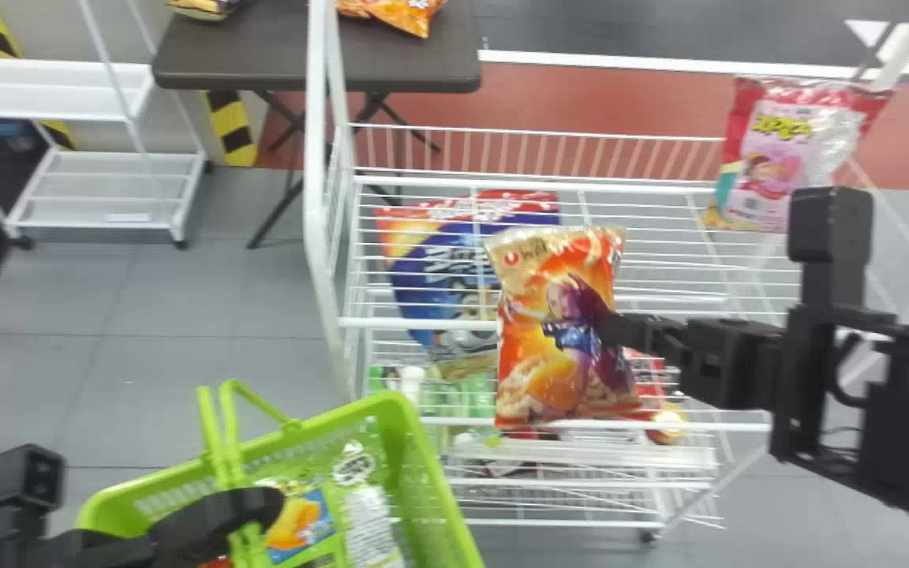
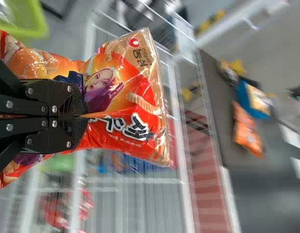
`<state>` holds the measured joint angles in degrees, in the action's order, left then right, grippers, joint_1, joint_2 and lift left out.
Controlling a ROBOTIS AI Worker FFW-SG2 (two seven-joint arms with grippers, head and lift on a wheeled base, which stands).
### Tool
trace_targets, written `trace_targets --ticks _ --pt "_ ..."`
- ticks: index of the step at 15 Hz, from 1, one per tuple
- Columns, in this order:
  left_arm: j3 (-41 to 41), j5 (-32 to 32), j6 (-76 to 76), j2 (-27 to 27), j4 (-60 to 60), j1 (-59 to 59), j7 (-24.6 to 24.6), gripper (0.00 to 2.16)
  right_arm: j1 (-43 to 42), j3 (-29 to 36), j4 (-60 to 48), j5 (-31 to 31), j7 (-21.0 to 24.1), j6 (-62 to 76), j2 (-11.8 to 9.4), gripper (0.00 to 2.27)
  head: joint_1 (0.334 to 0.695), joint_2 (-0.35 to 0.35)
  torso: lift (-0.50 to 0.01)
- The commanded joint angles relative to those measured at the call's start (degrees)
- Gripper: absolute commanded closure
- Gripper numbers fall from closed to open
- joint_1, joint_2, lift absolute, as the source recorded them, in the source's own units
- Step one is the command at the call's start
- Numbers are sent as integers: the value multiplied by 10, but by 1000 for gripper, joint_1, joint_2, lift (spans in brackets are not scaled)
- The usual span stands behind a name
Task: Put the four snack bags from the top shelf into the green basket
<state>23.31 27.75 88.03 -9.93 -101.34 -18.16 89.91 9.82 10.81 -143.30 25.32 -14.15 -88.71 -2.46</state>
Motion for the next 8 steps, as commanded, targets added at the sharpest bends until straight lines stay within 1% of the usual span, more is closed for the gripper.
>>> trace_targets --ticks 1,4,5,6,8 --pt "-2 0 0 -1 0 1 7 2145 -5 -18 -25 39 1 -14 0 2246 695 54 0" --pt "-3 0 0 -1 0 2 7 2145 -31 -91 -28 49 18 -14 2 2246 695 115 0" --pt "-2 0 2 -1 0 2 7 2145 -41 -120 -26 45 33 -14 2 2246 695 164 0" --pt "-1 3 2 -2 -1 1 7 2145 -46 -147 -21 33 36 -14 1 2246 695 192 0" --pt "2 5 2 -2 -1 1 7 2145 -60 -181 0 30 43 -14 1 2246 695 238 0"
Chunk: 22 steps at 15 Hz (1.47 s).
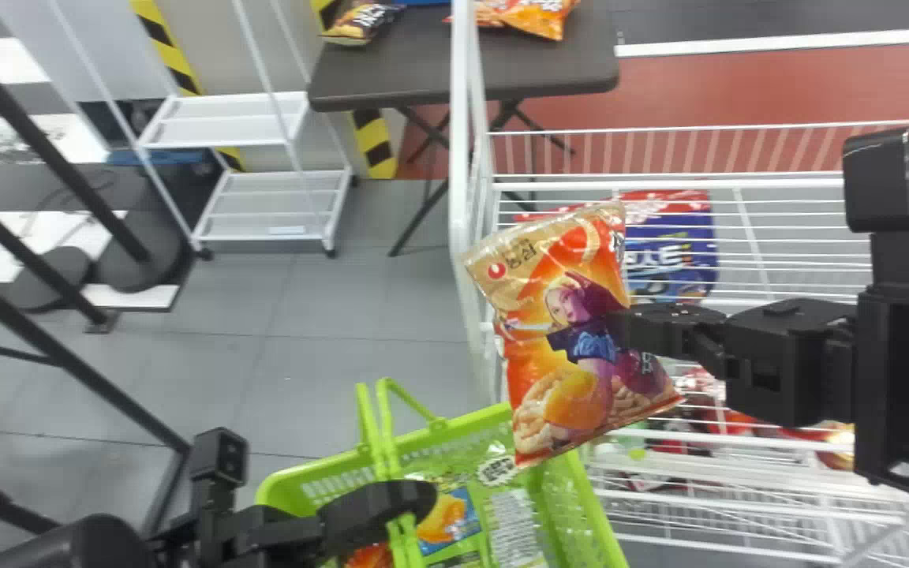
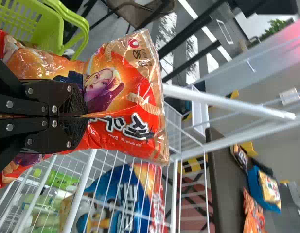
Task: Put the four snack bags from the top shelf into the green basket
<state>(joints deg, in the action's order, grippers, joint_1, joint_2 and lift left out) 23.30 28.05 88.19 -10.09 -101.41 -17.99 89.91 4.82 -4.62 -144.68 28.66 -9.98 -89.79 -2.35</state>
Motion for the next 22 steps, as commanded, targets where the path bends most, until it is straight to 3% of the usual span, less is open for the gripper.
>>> trace_targets --ticks 1,4,10,11,13,18,20,22 --pt "1 3 -2 1 0 1 7 2145 -12 -37 26 -4 3 -3 0 2246 695 256 0" --pt "-8 3 -14 6 19 52 7 2145 -12 -57 52 -10 5 -3 1 2246 695 309 0" --pt "-18 6 -14 11 45 105 7 2145 -5 -86 69 -11 6 -3 0 2213 695 305 0" --pt "-17 9 -14 11 45 105 7 2145 -9 -94 79 -12 5 -3 0 1895 695 312 0" --pt "-15 13 -14 11 43 105 7 2145 -12 -116 99 -22 5 -3 -1 12 695 324 0" --pt "-11 14 -16 11 46 105 7 2145 -3 -94 102 5 3 -3 -1 56 695 350 0" --pt "-7 15 -16 11 46 104 7 2145 12 -35 64 21 0 -3 -1 56 695 350 0" --pt "-2 14 -16 9 46 102 7 2145 17 64 32 23 -11 -3 -1 53 695 320 0"
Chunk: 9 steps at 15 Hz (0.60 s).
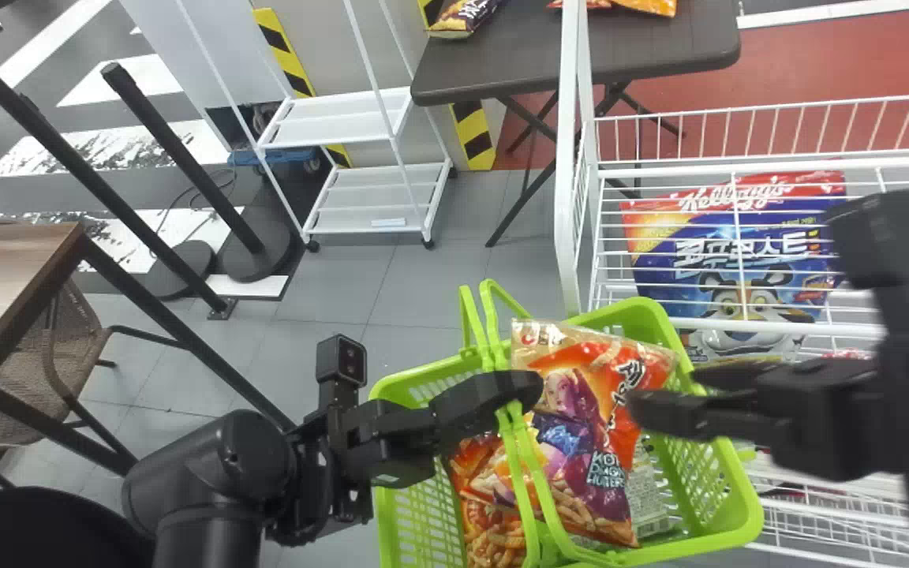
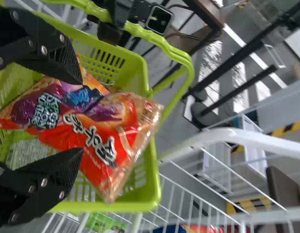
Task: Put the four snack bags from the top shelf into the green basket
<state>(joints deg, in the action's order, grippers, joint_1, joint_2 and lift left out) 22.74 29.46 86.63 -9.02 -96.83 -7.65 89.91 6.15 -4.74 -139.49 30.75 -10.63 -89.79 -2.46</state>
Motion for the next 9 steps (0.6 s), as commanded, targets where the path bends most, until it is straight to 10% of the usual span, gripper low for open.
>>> trace_targets --ticks 1,9 --pt "6 0 0 -1 2 -4 7 2145 4 117 -20 -5 -9 -3 -1 53 695 293 0" --pt "9 0 -5 -4 14 -18 7 2145 -76 188 257 -294 -6 355 -5 53 695 -125 0"
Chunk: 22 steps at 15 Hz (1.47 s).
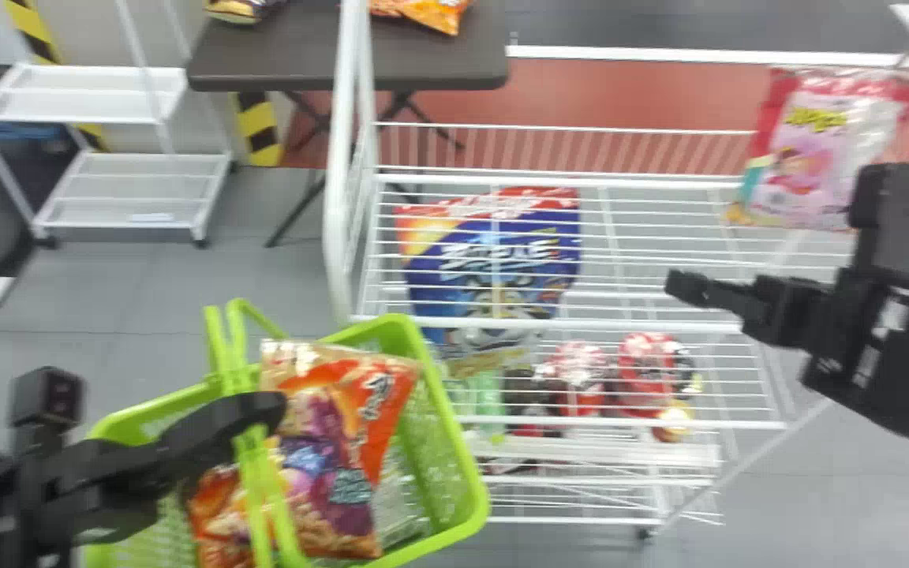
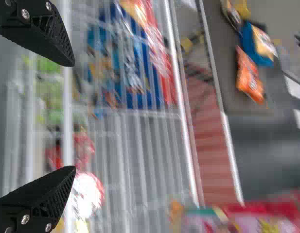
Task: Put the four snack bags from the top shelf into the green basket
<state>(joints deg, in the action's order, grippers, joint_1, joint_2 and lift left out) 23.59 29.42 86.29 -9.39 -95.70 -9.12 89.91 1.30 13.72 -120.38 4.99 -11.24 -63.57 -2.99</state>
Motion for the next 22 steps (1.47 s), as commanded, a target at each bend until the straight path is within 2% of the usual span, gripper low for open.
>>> trace_targets --ticks 1,4,6,8,12,13,14,15,16,17,22 --pt "1 0 -7 -1 7 -4 7 2145 -53 10 113 -50 0 140 0 53 695 -153 0" --pt "3 0 -9 0 10 -7 7 2145 -121 19 239 -102 18 258 -1 53 695 -208 0" --pt "7 0 -9 0 13 -8 7 2145 -162 32 302 -122 32 290 -6 53 695 -225 0" --pt "14 0 -9 0 13 -12 7 2145 -191 33 352 -130 46 300 -21 53 695 -251 0" --pt "19 -1 -25 -1 25 -15 7 2145 -256 28 480 -180 65 341 -27 73 695 -273 0" --pt "18 -1 -25 1 25 -15 7 2145 -271 26 506 -191 65 342 -27 262 695 -274 0" --pt "18 -2 -25 1 25 -15 7 2145 -277 26 518 -189 65 344 -26 589 695 -271 0" --pt "18 -2 -25 1 25 -17 7 2145 -279 26 521 -191 65 344 -26 1021 695 -268 0" --pt "19 -3 -27 -1 27 -19 7 2145 -279 26 521 -190 65 341 -26 1744 695 -266 0" --pt "20 -2 -30 -1 31 -19 7 2145 -270 23 519 -183 66 328 -26 2250 695 -265 0" --pt "20 -2 -32 -2 36 -19 7 2145 -215 25 431 -135 62 330 -21 2260 695 -254 0"
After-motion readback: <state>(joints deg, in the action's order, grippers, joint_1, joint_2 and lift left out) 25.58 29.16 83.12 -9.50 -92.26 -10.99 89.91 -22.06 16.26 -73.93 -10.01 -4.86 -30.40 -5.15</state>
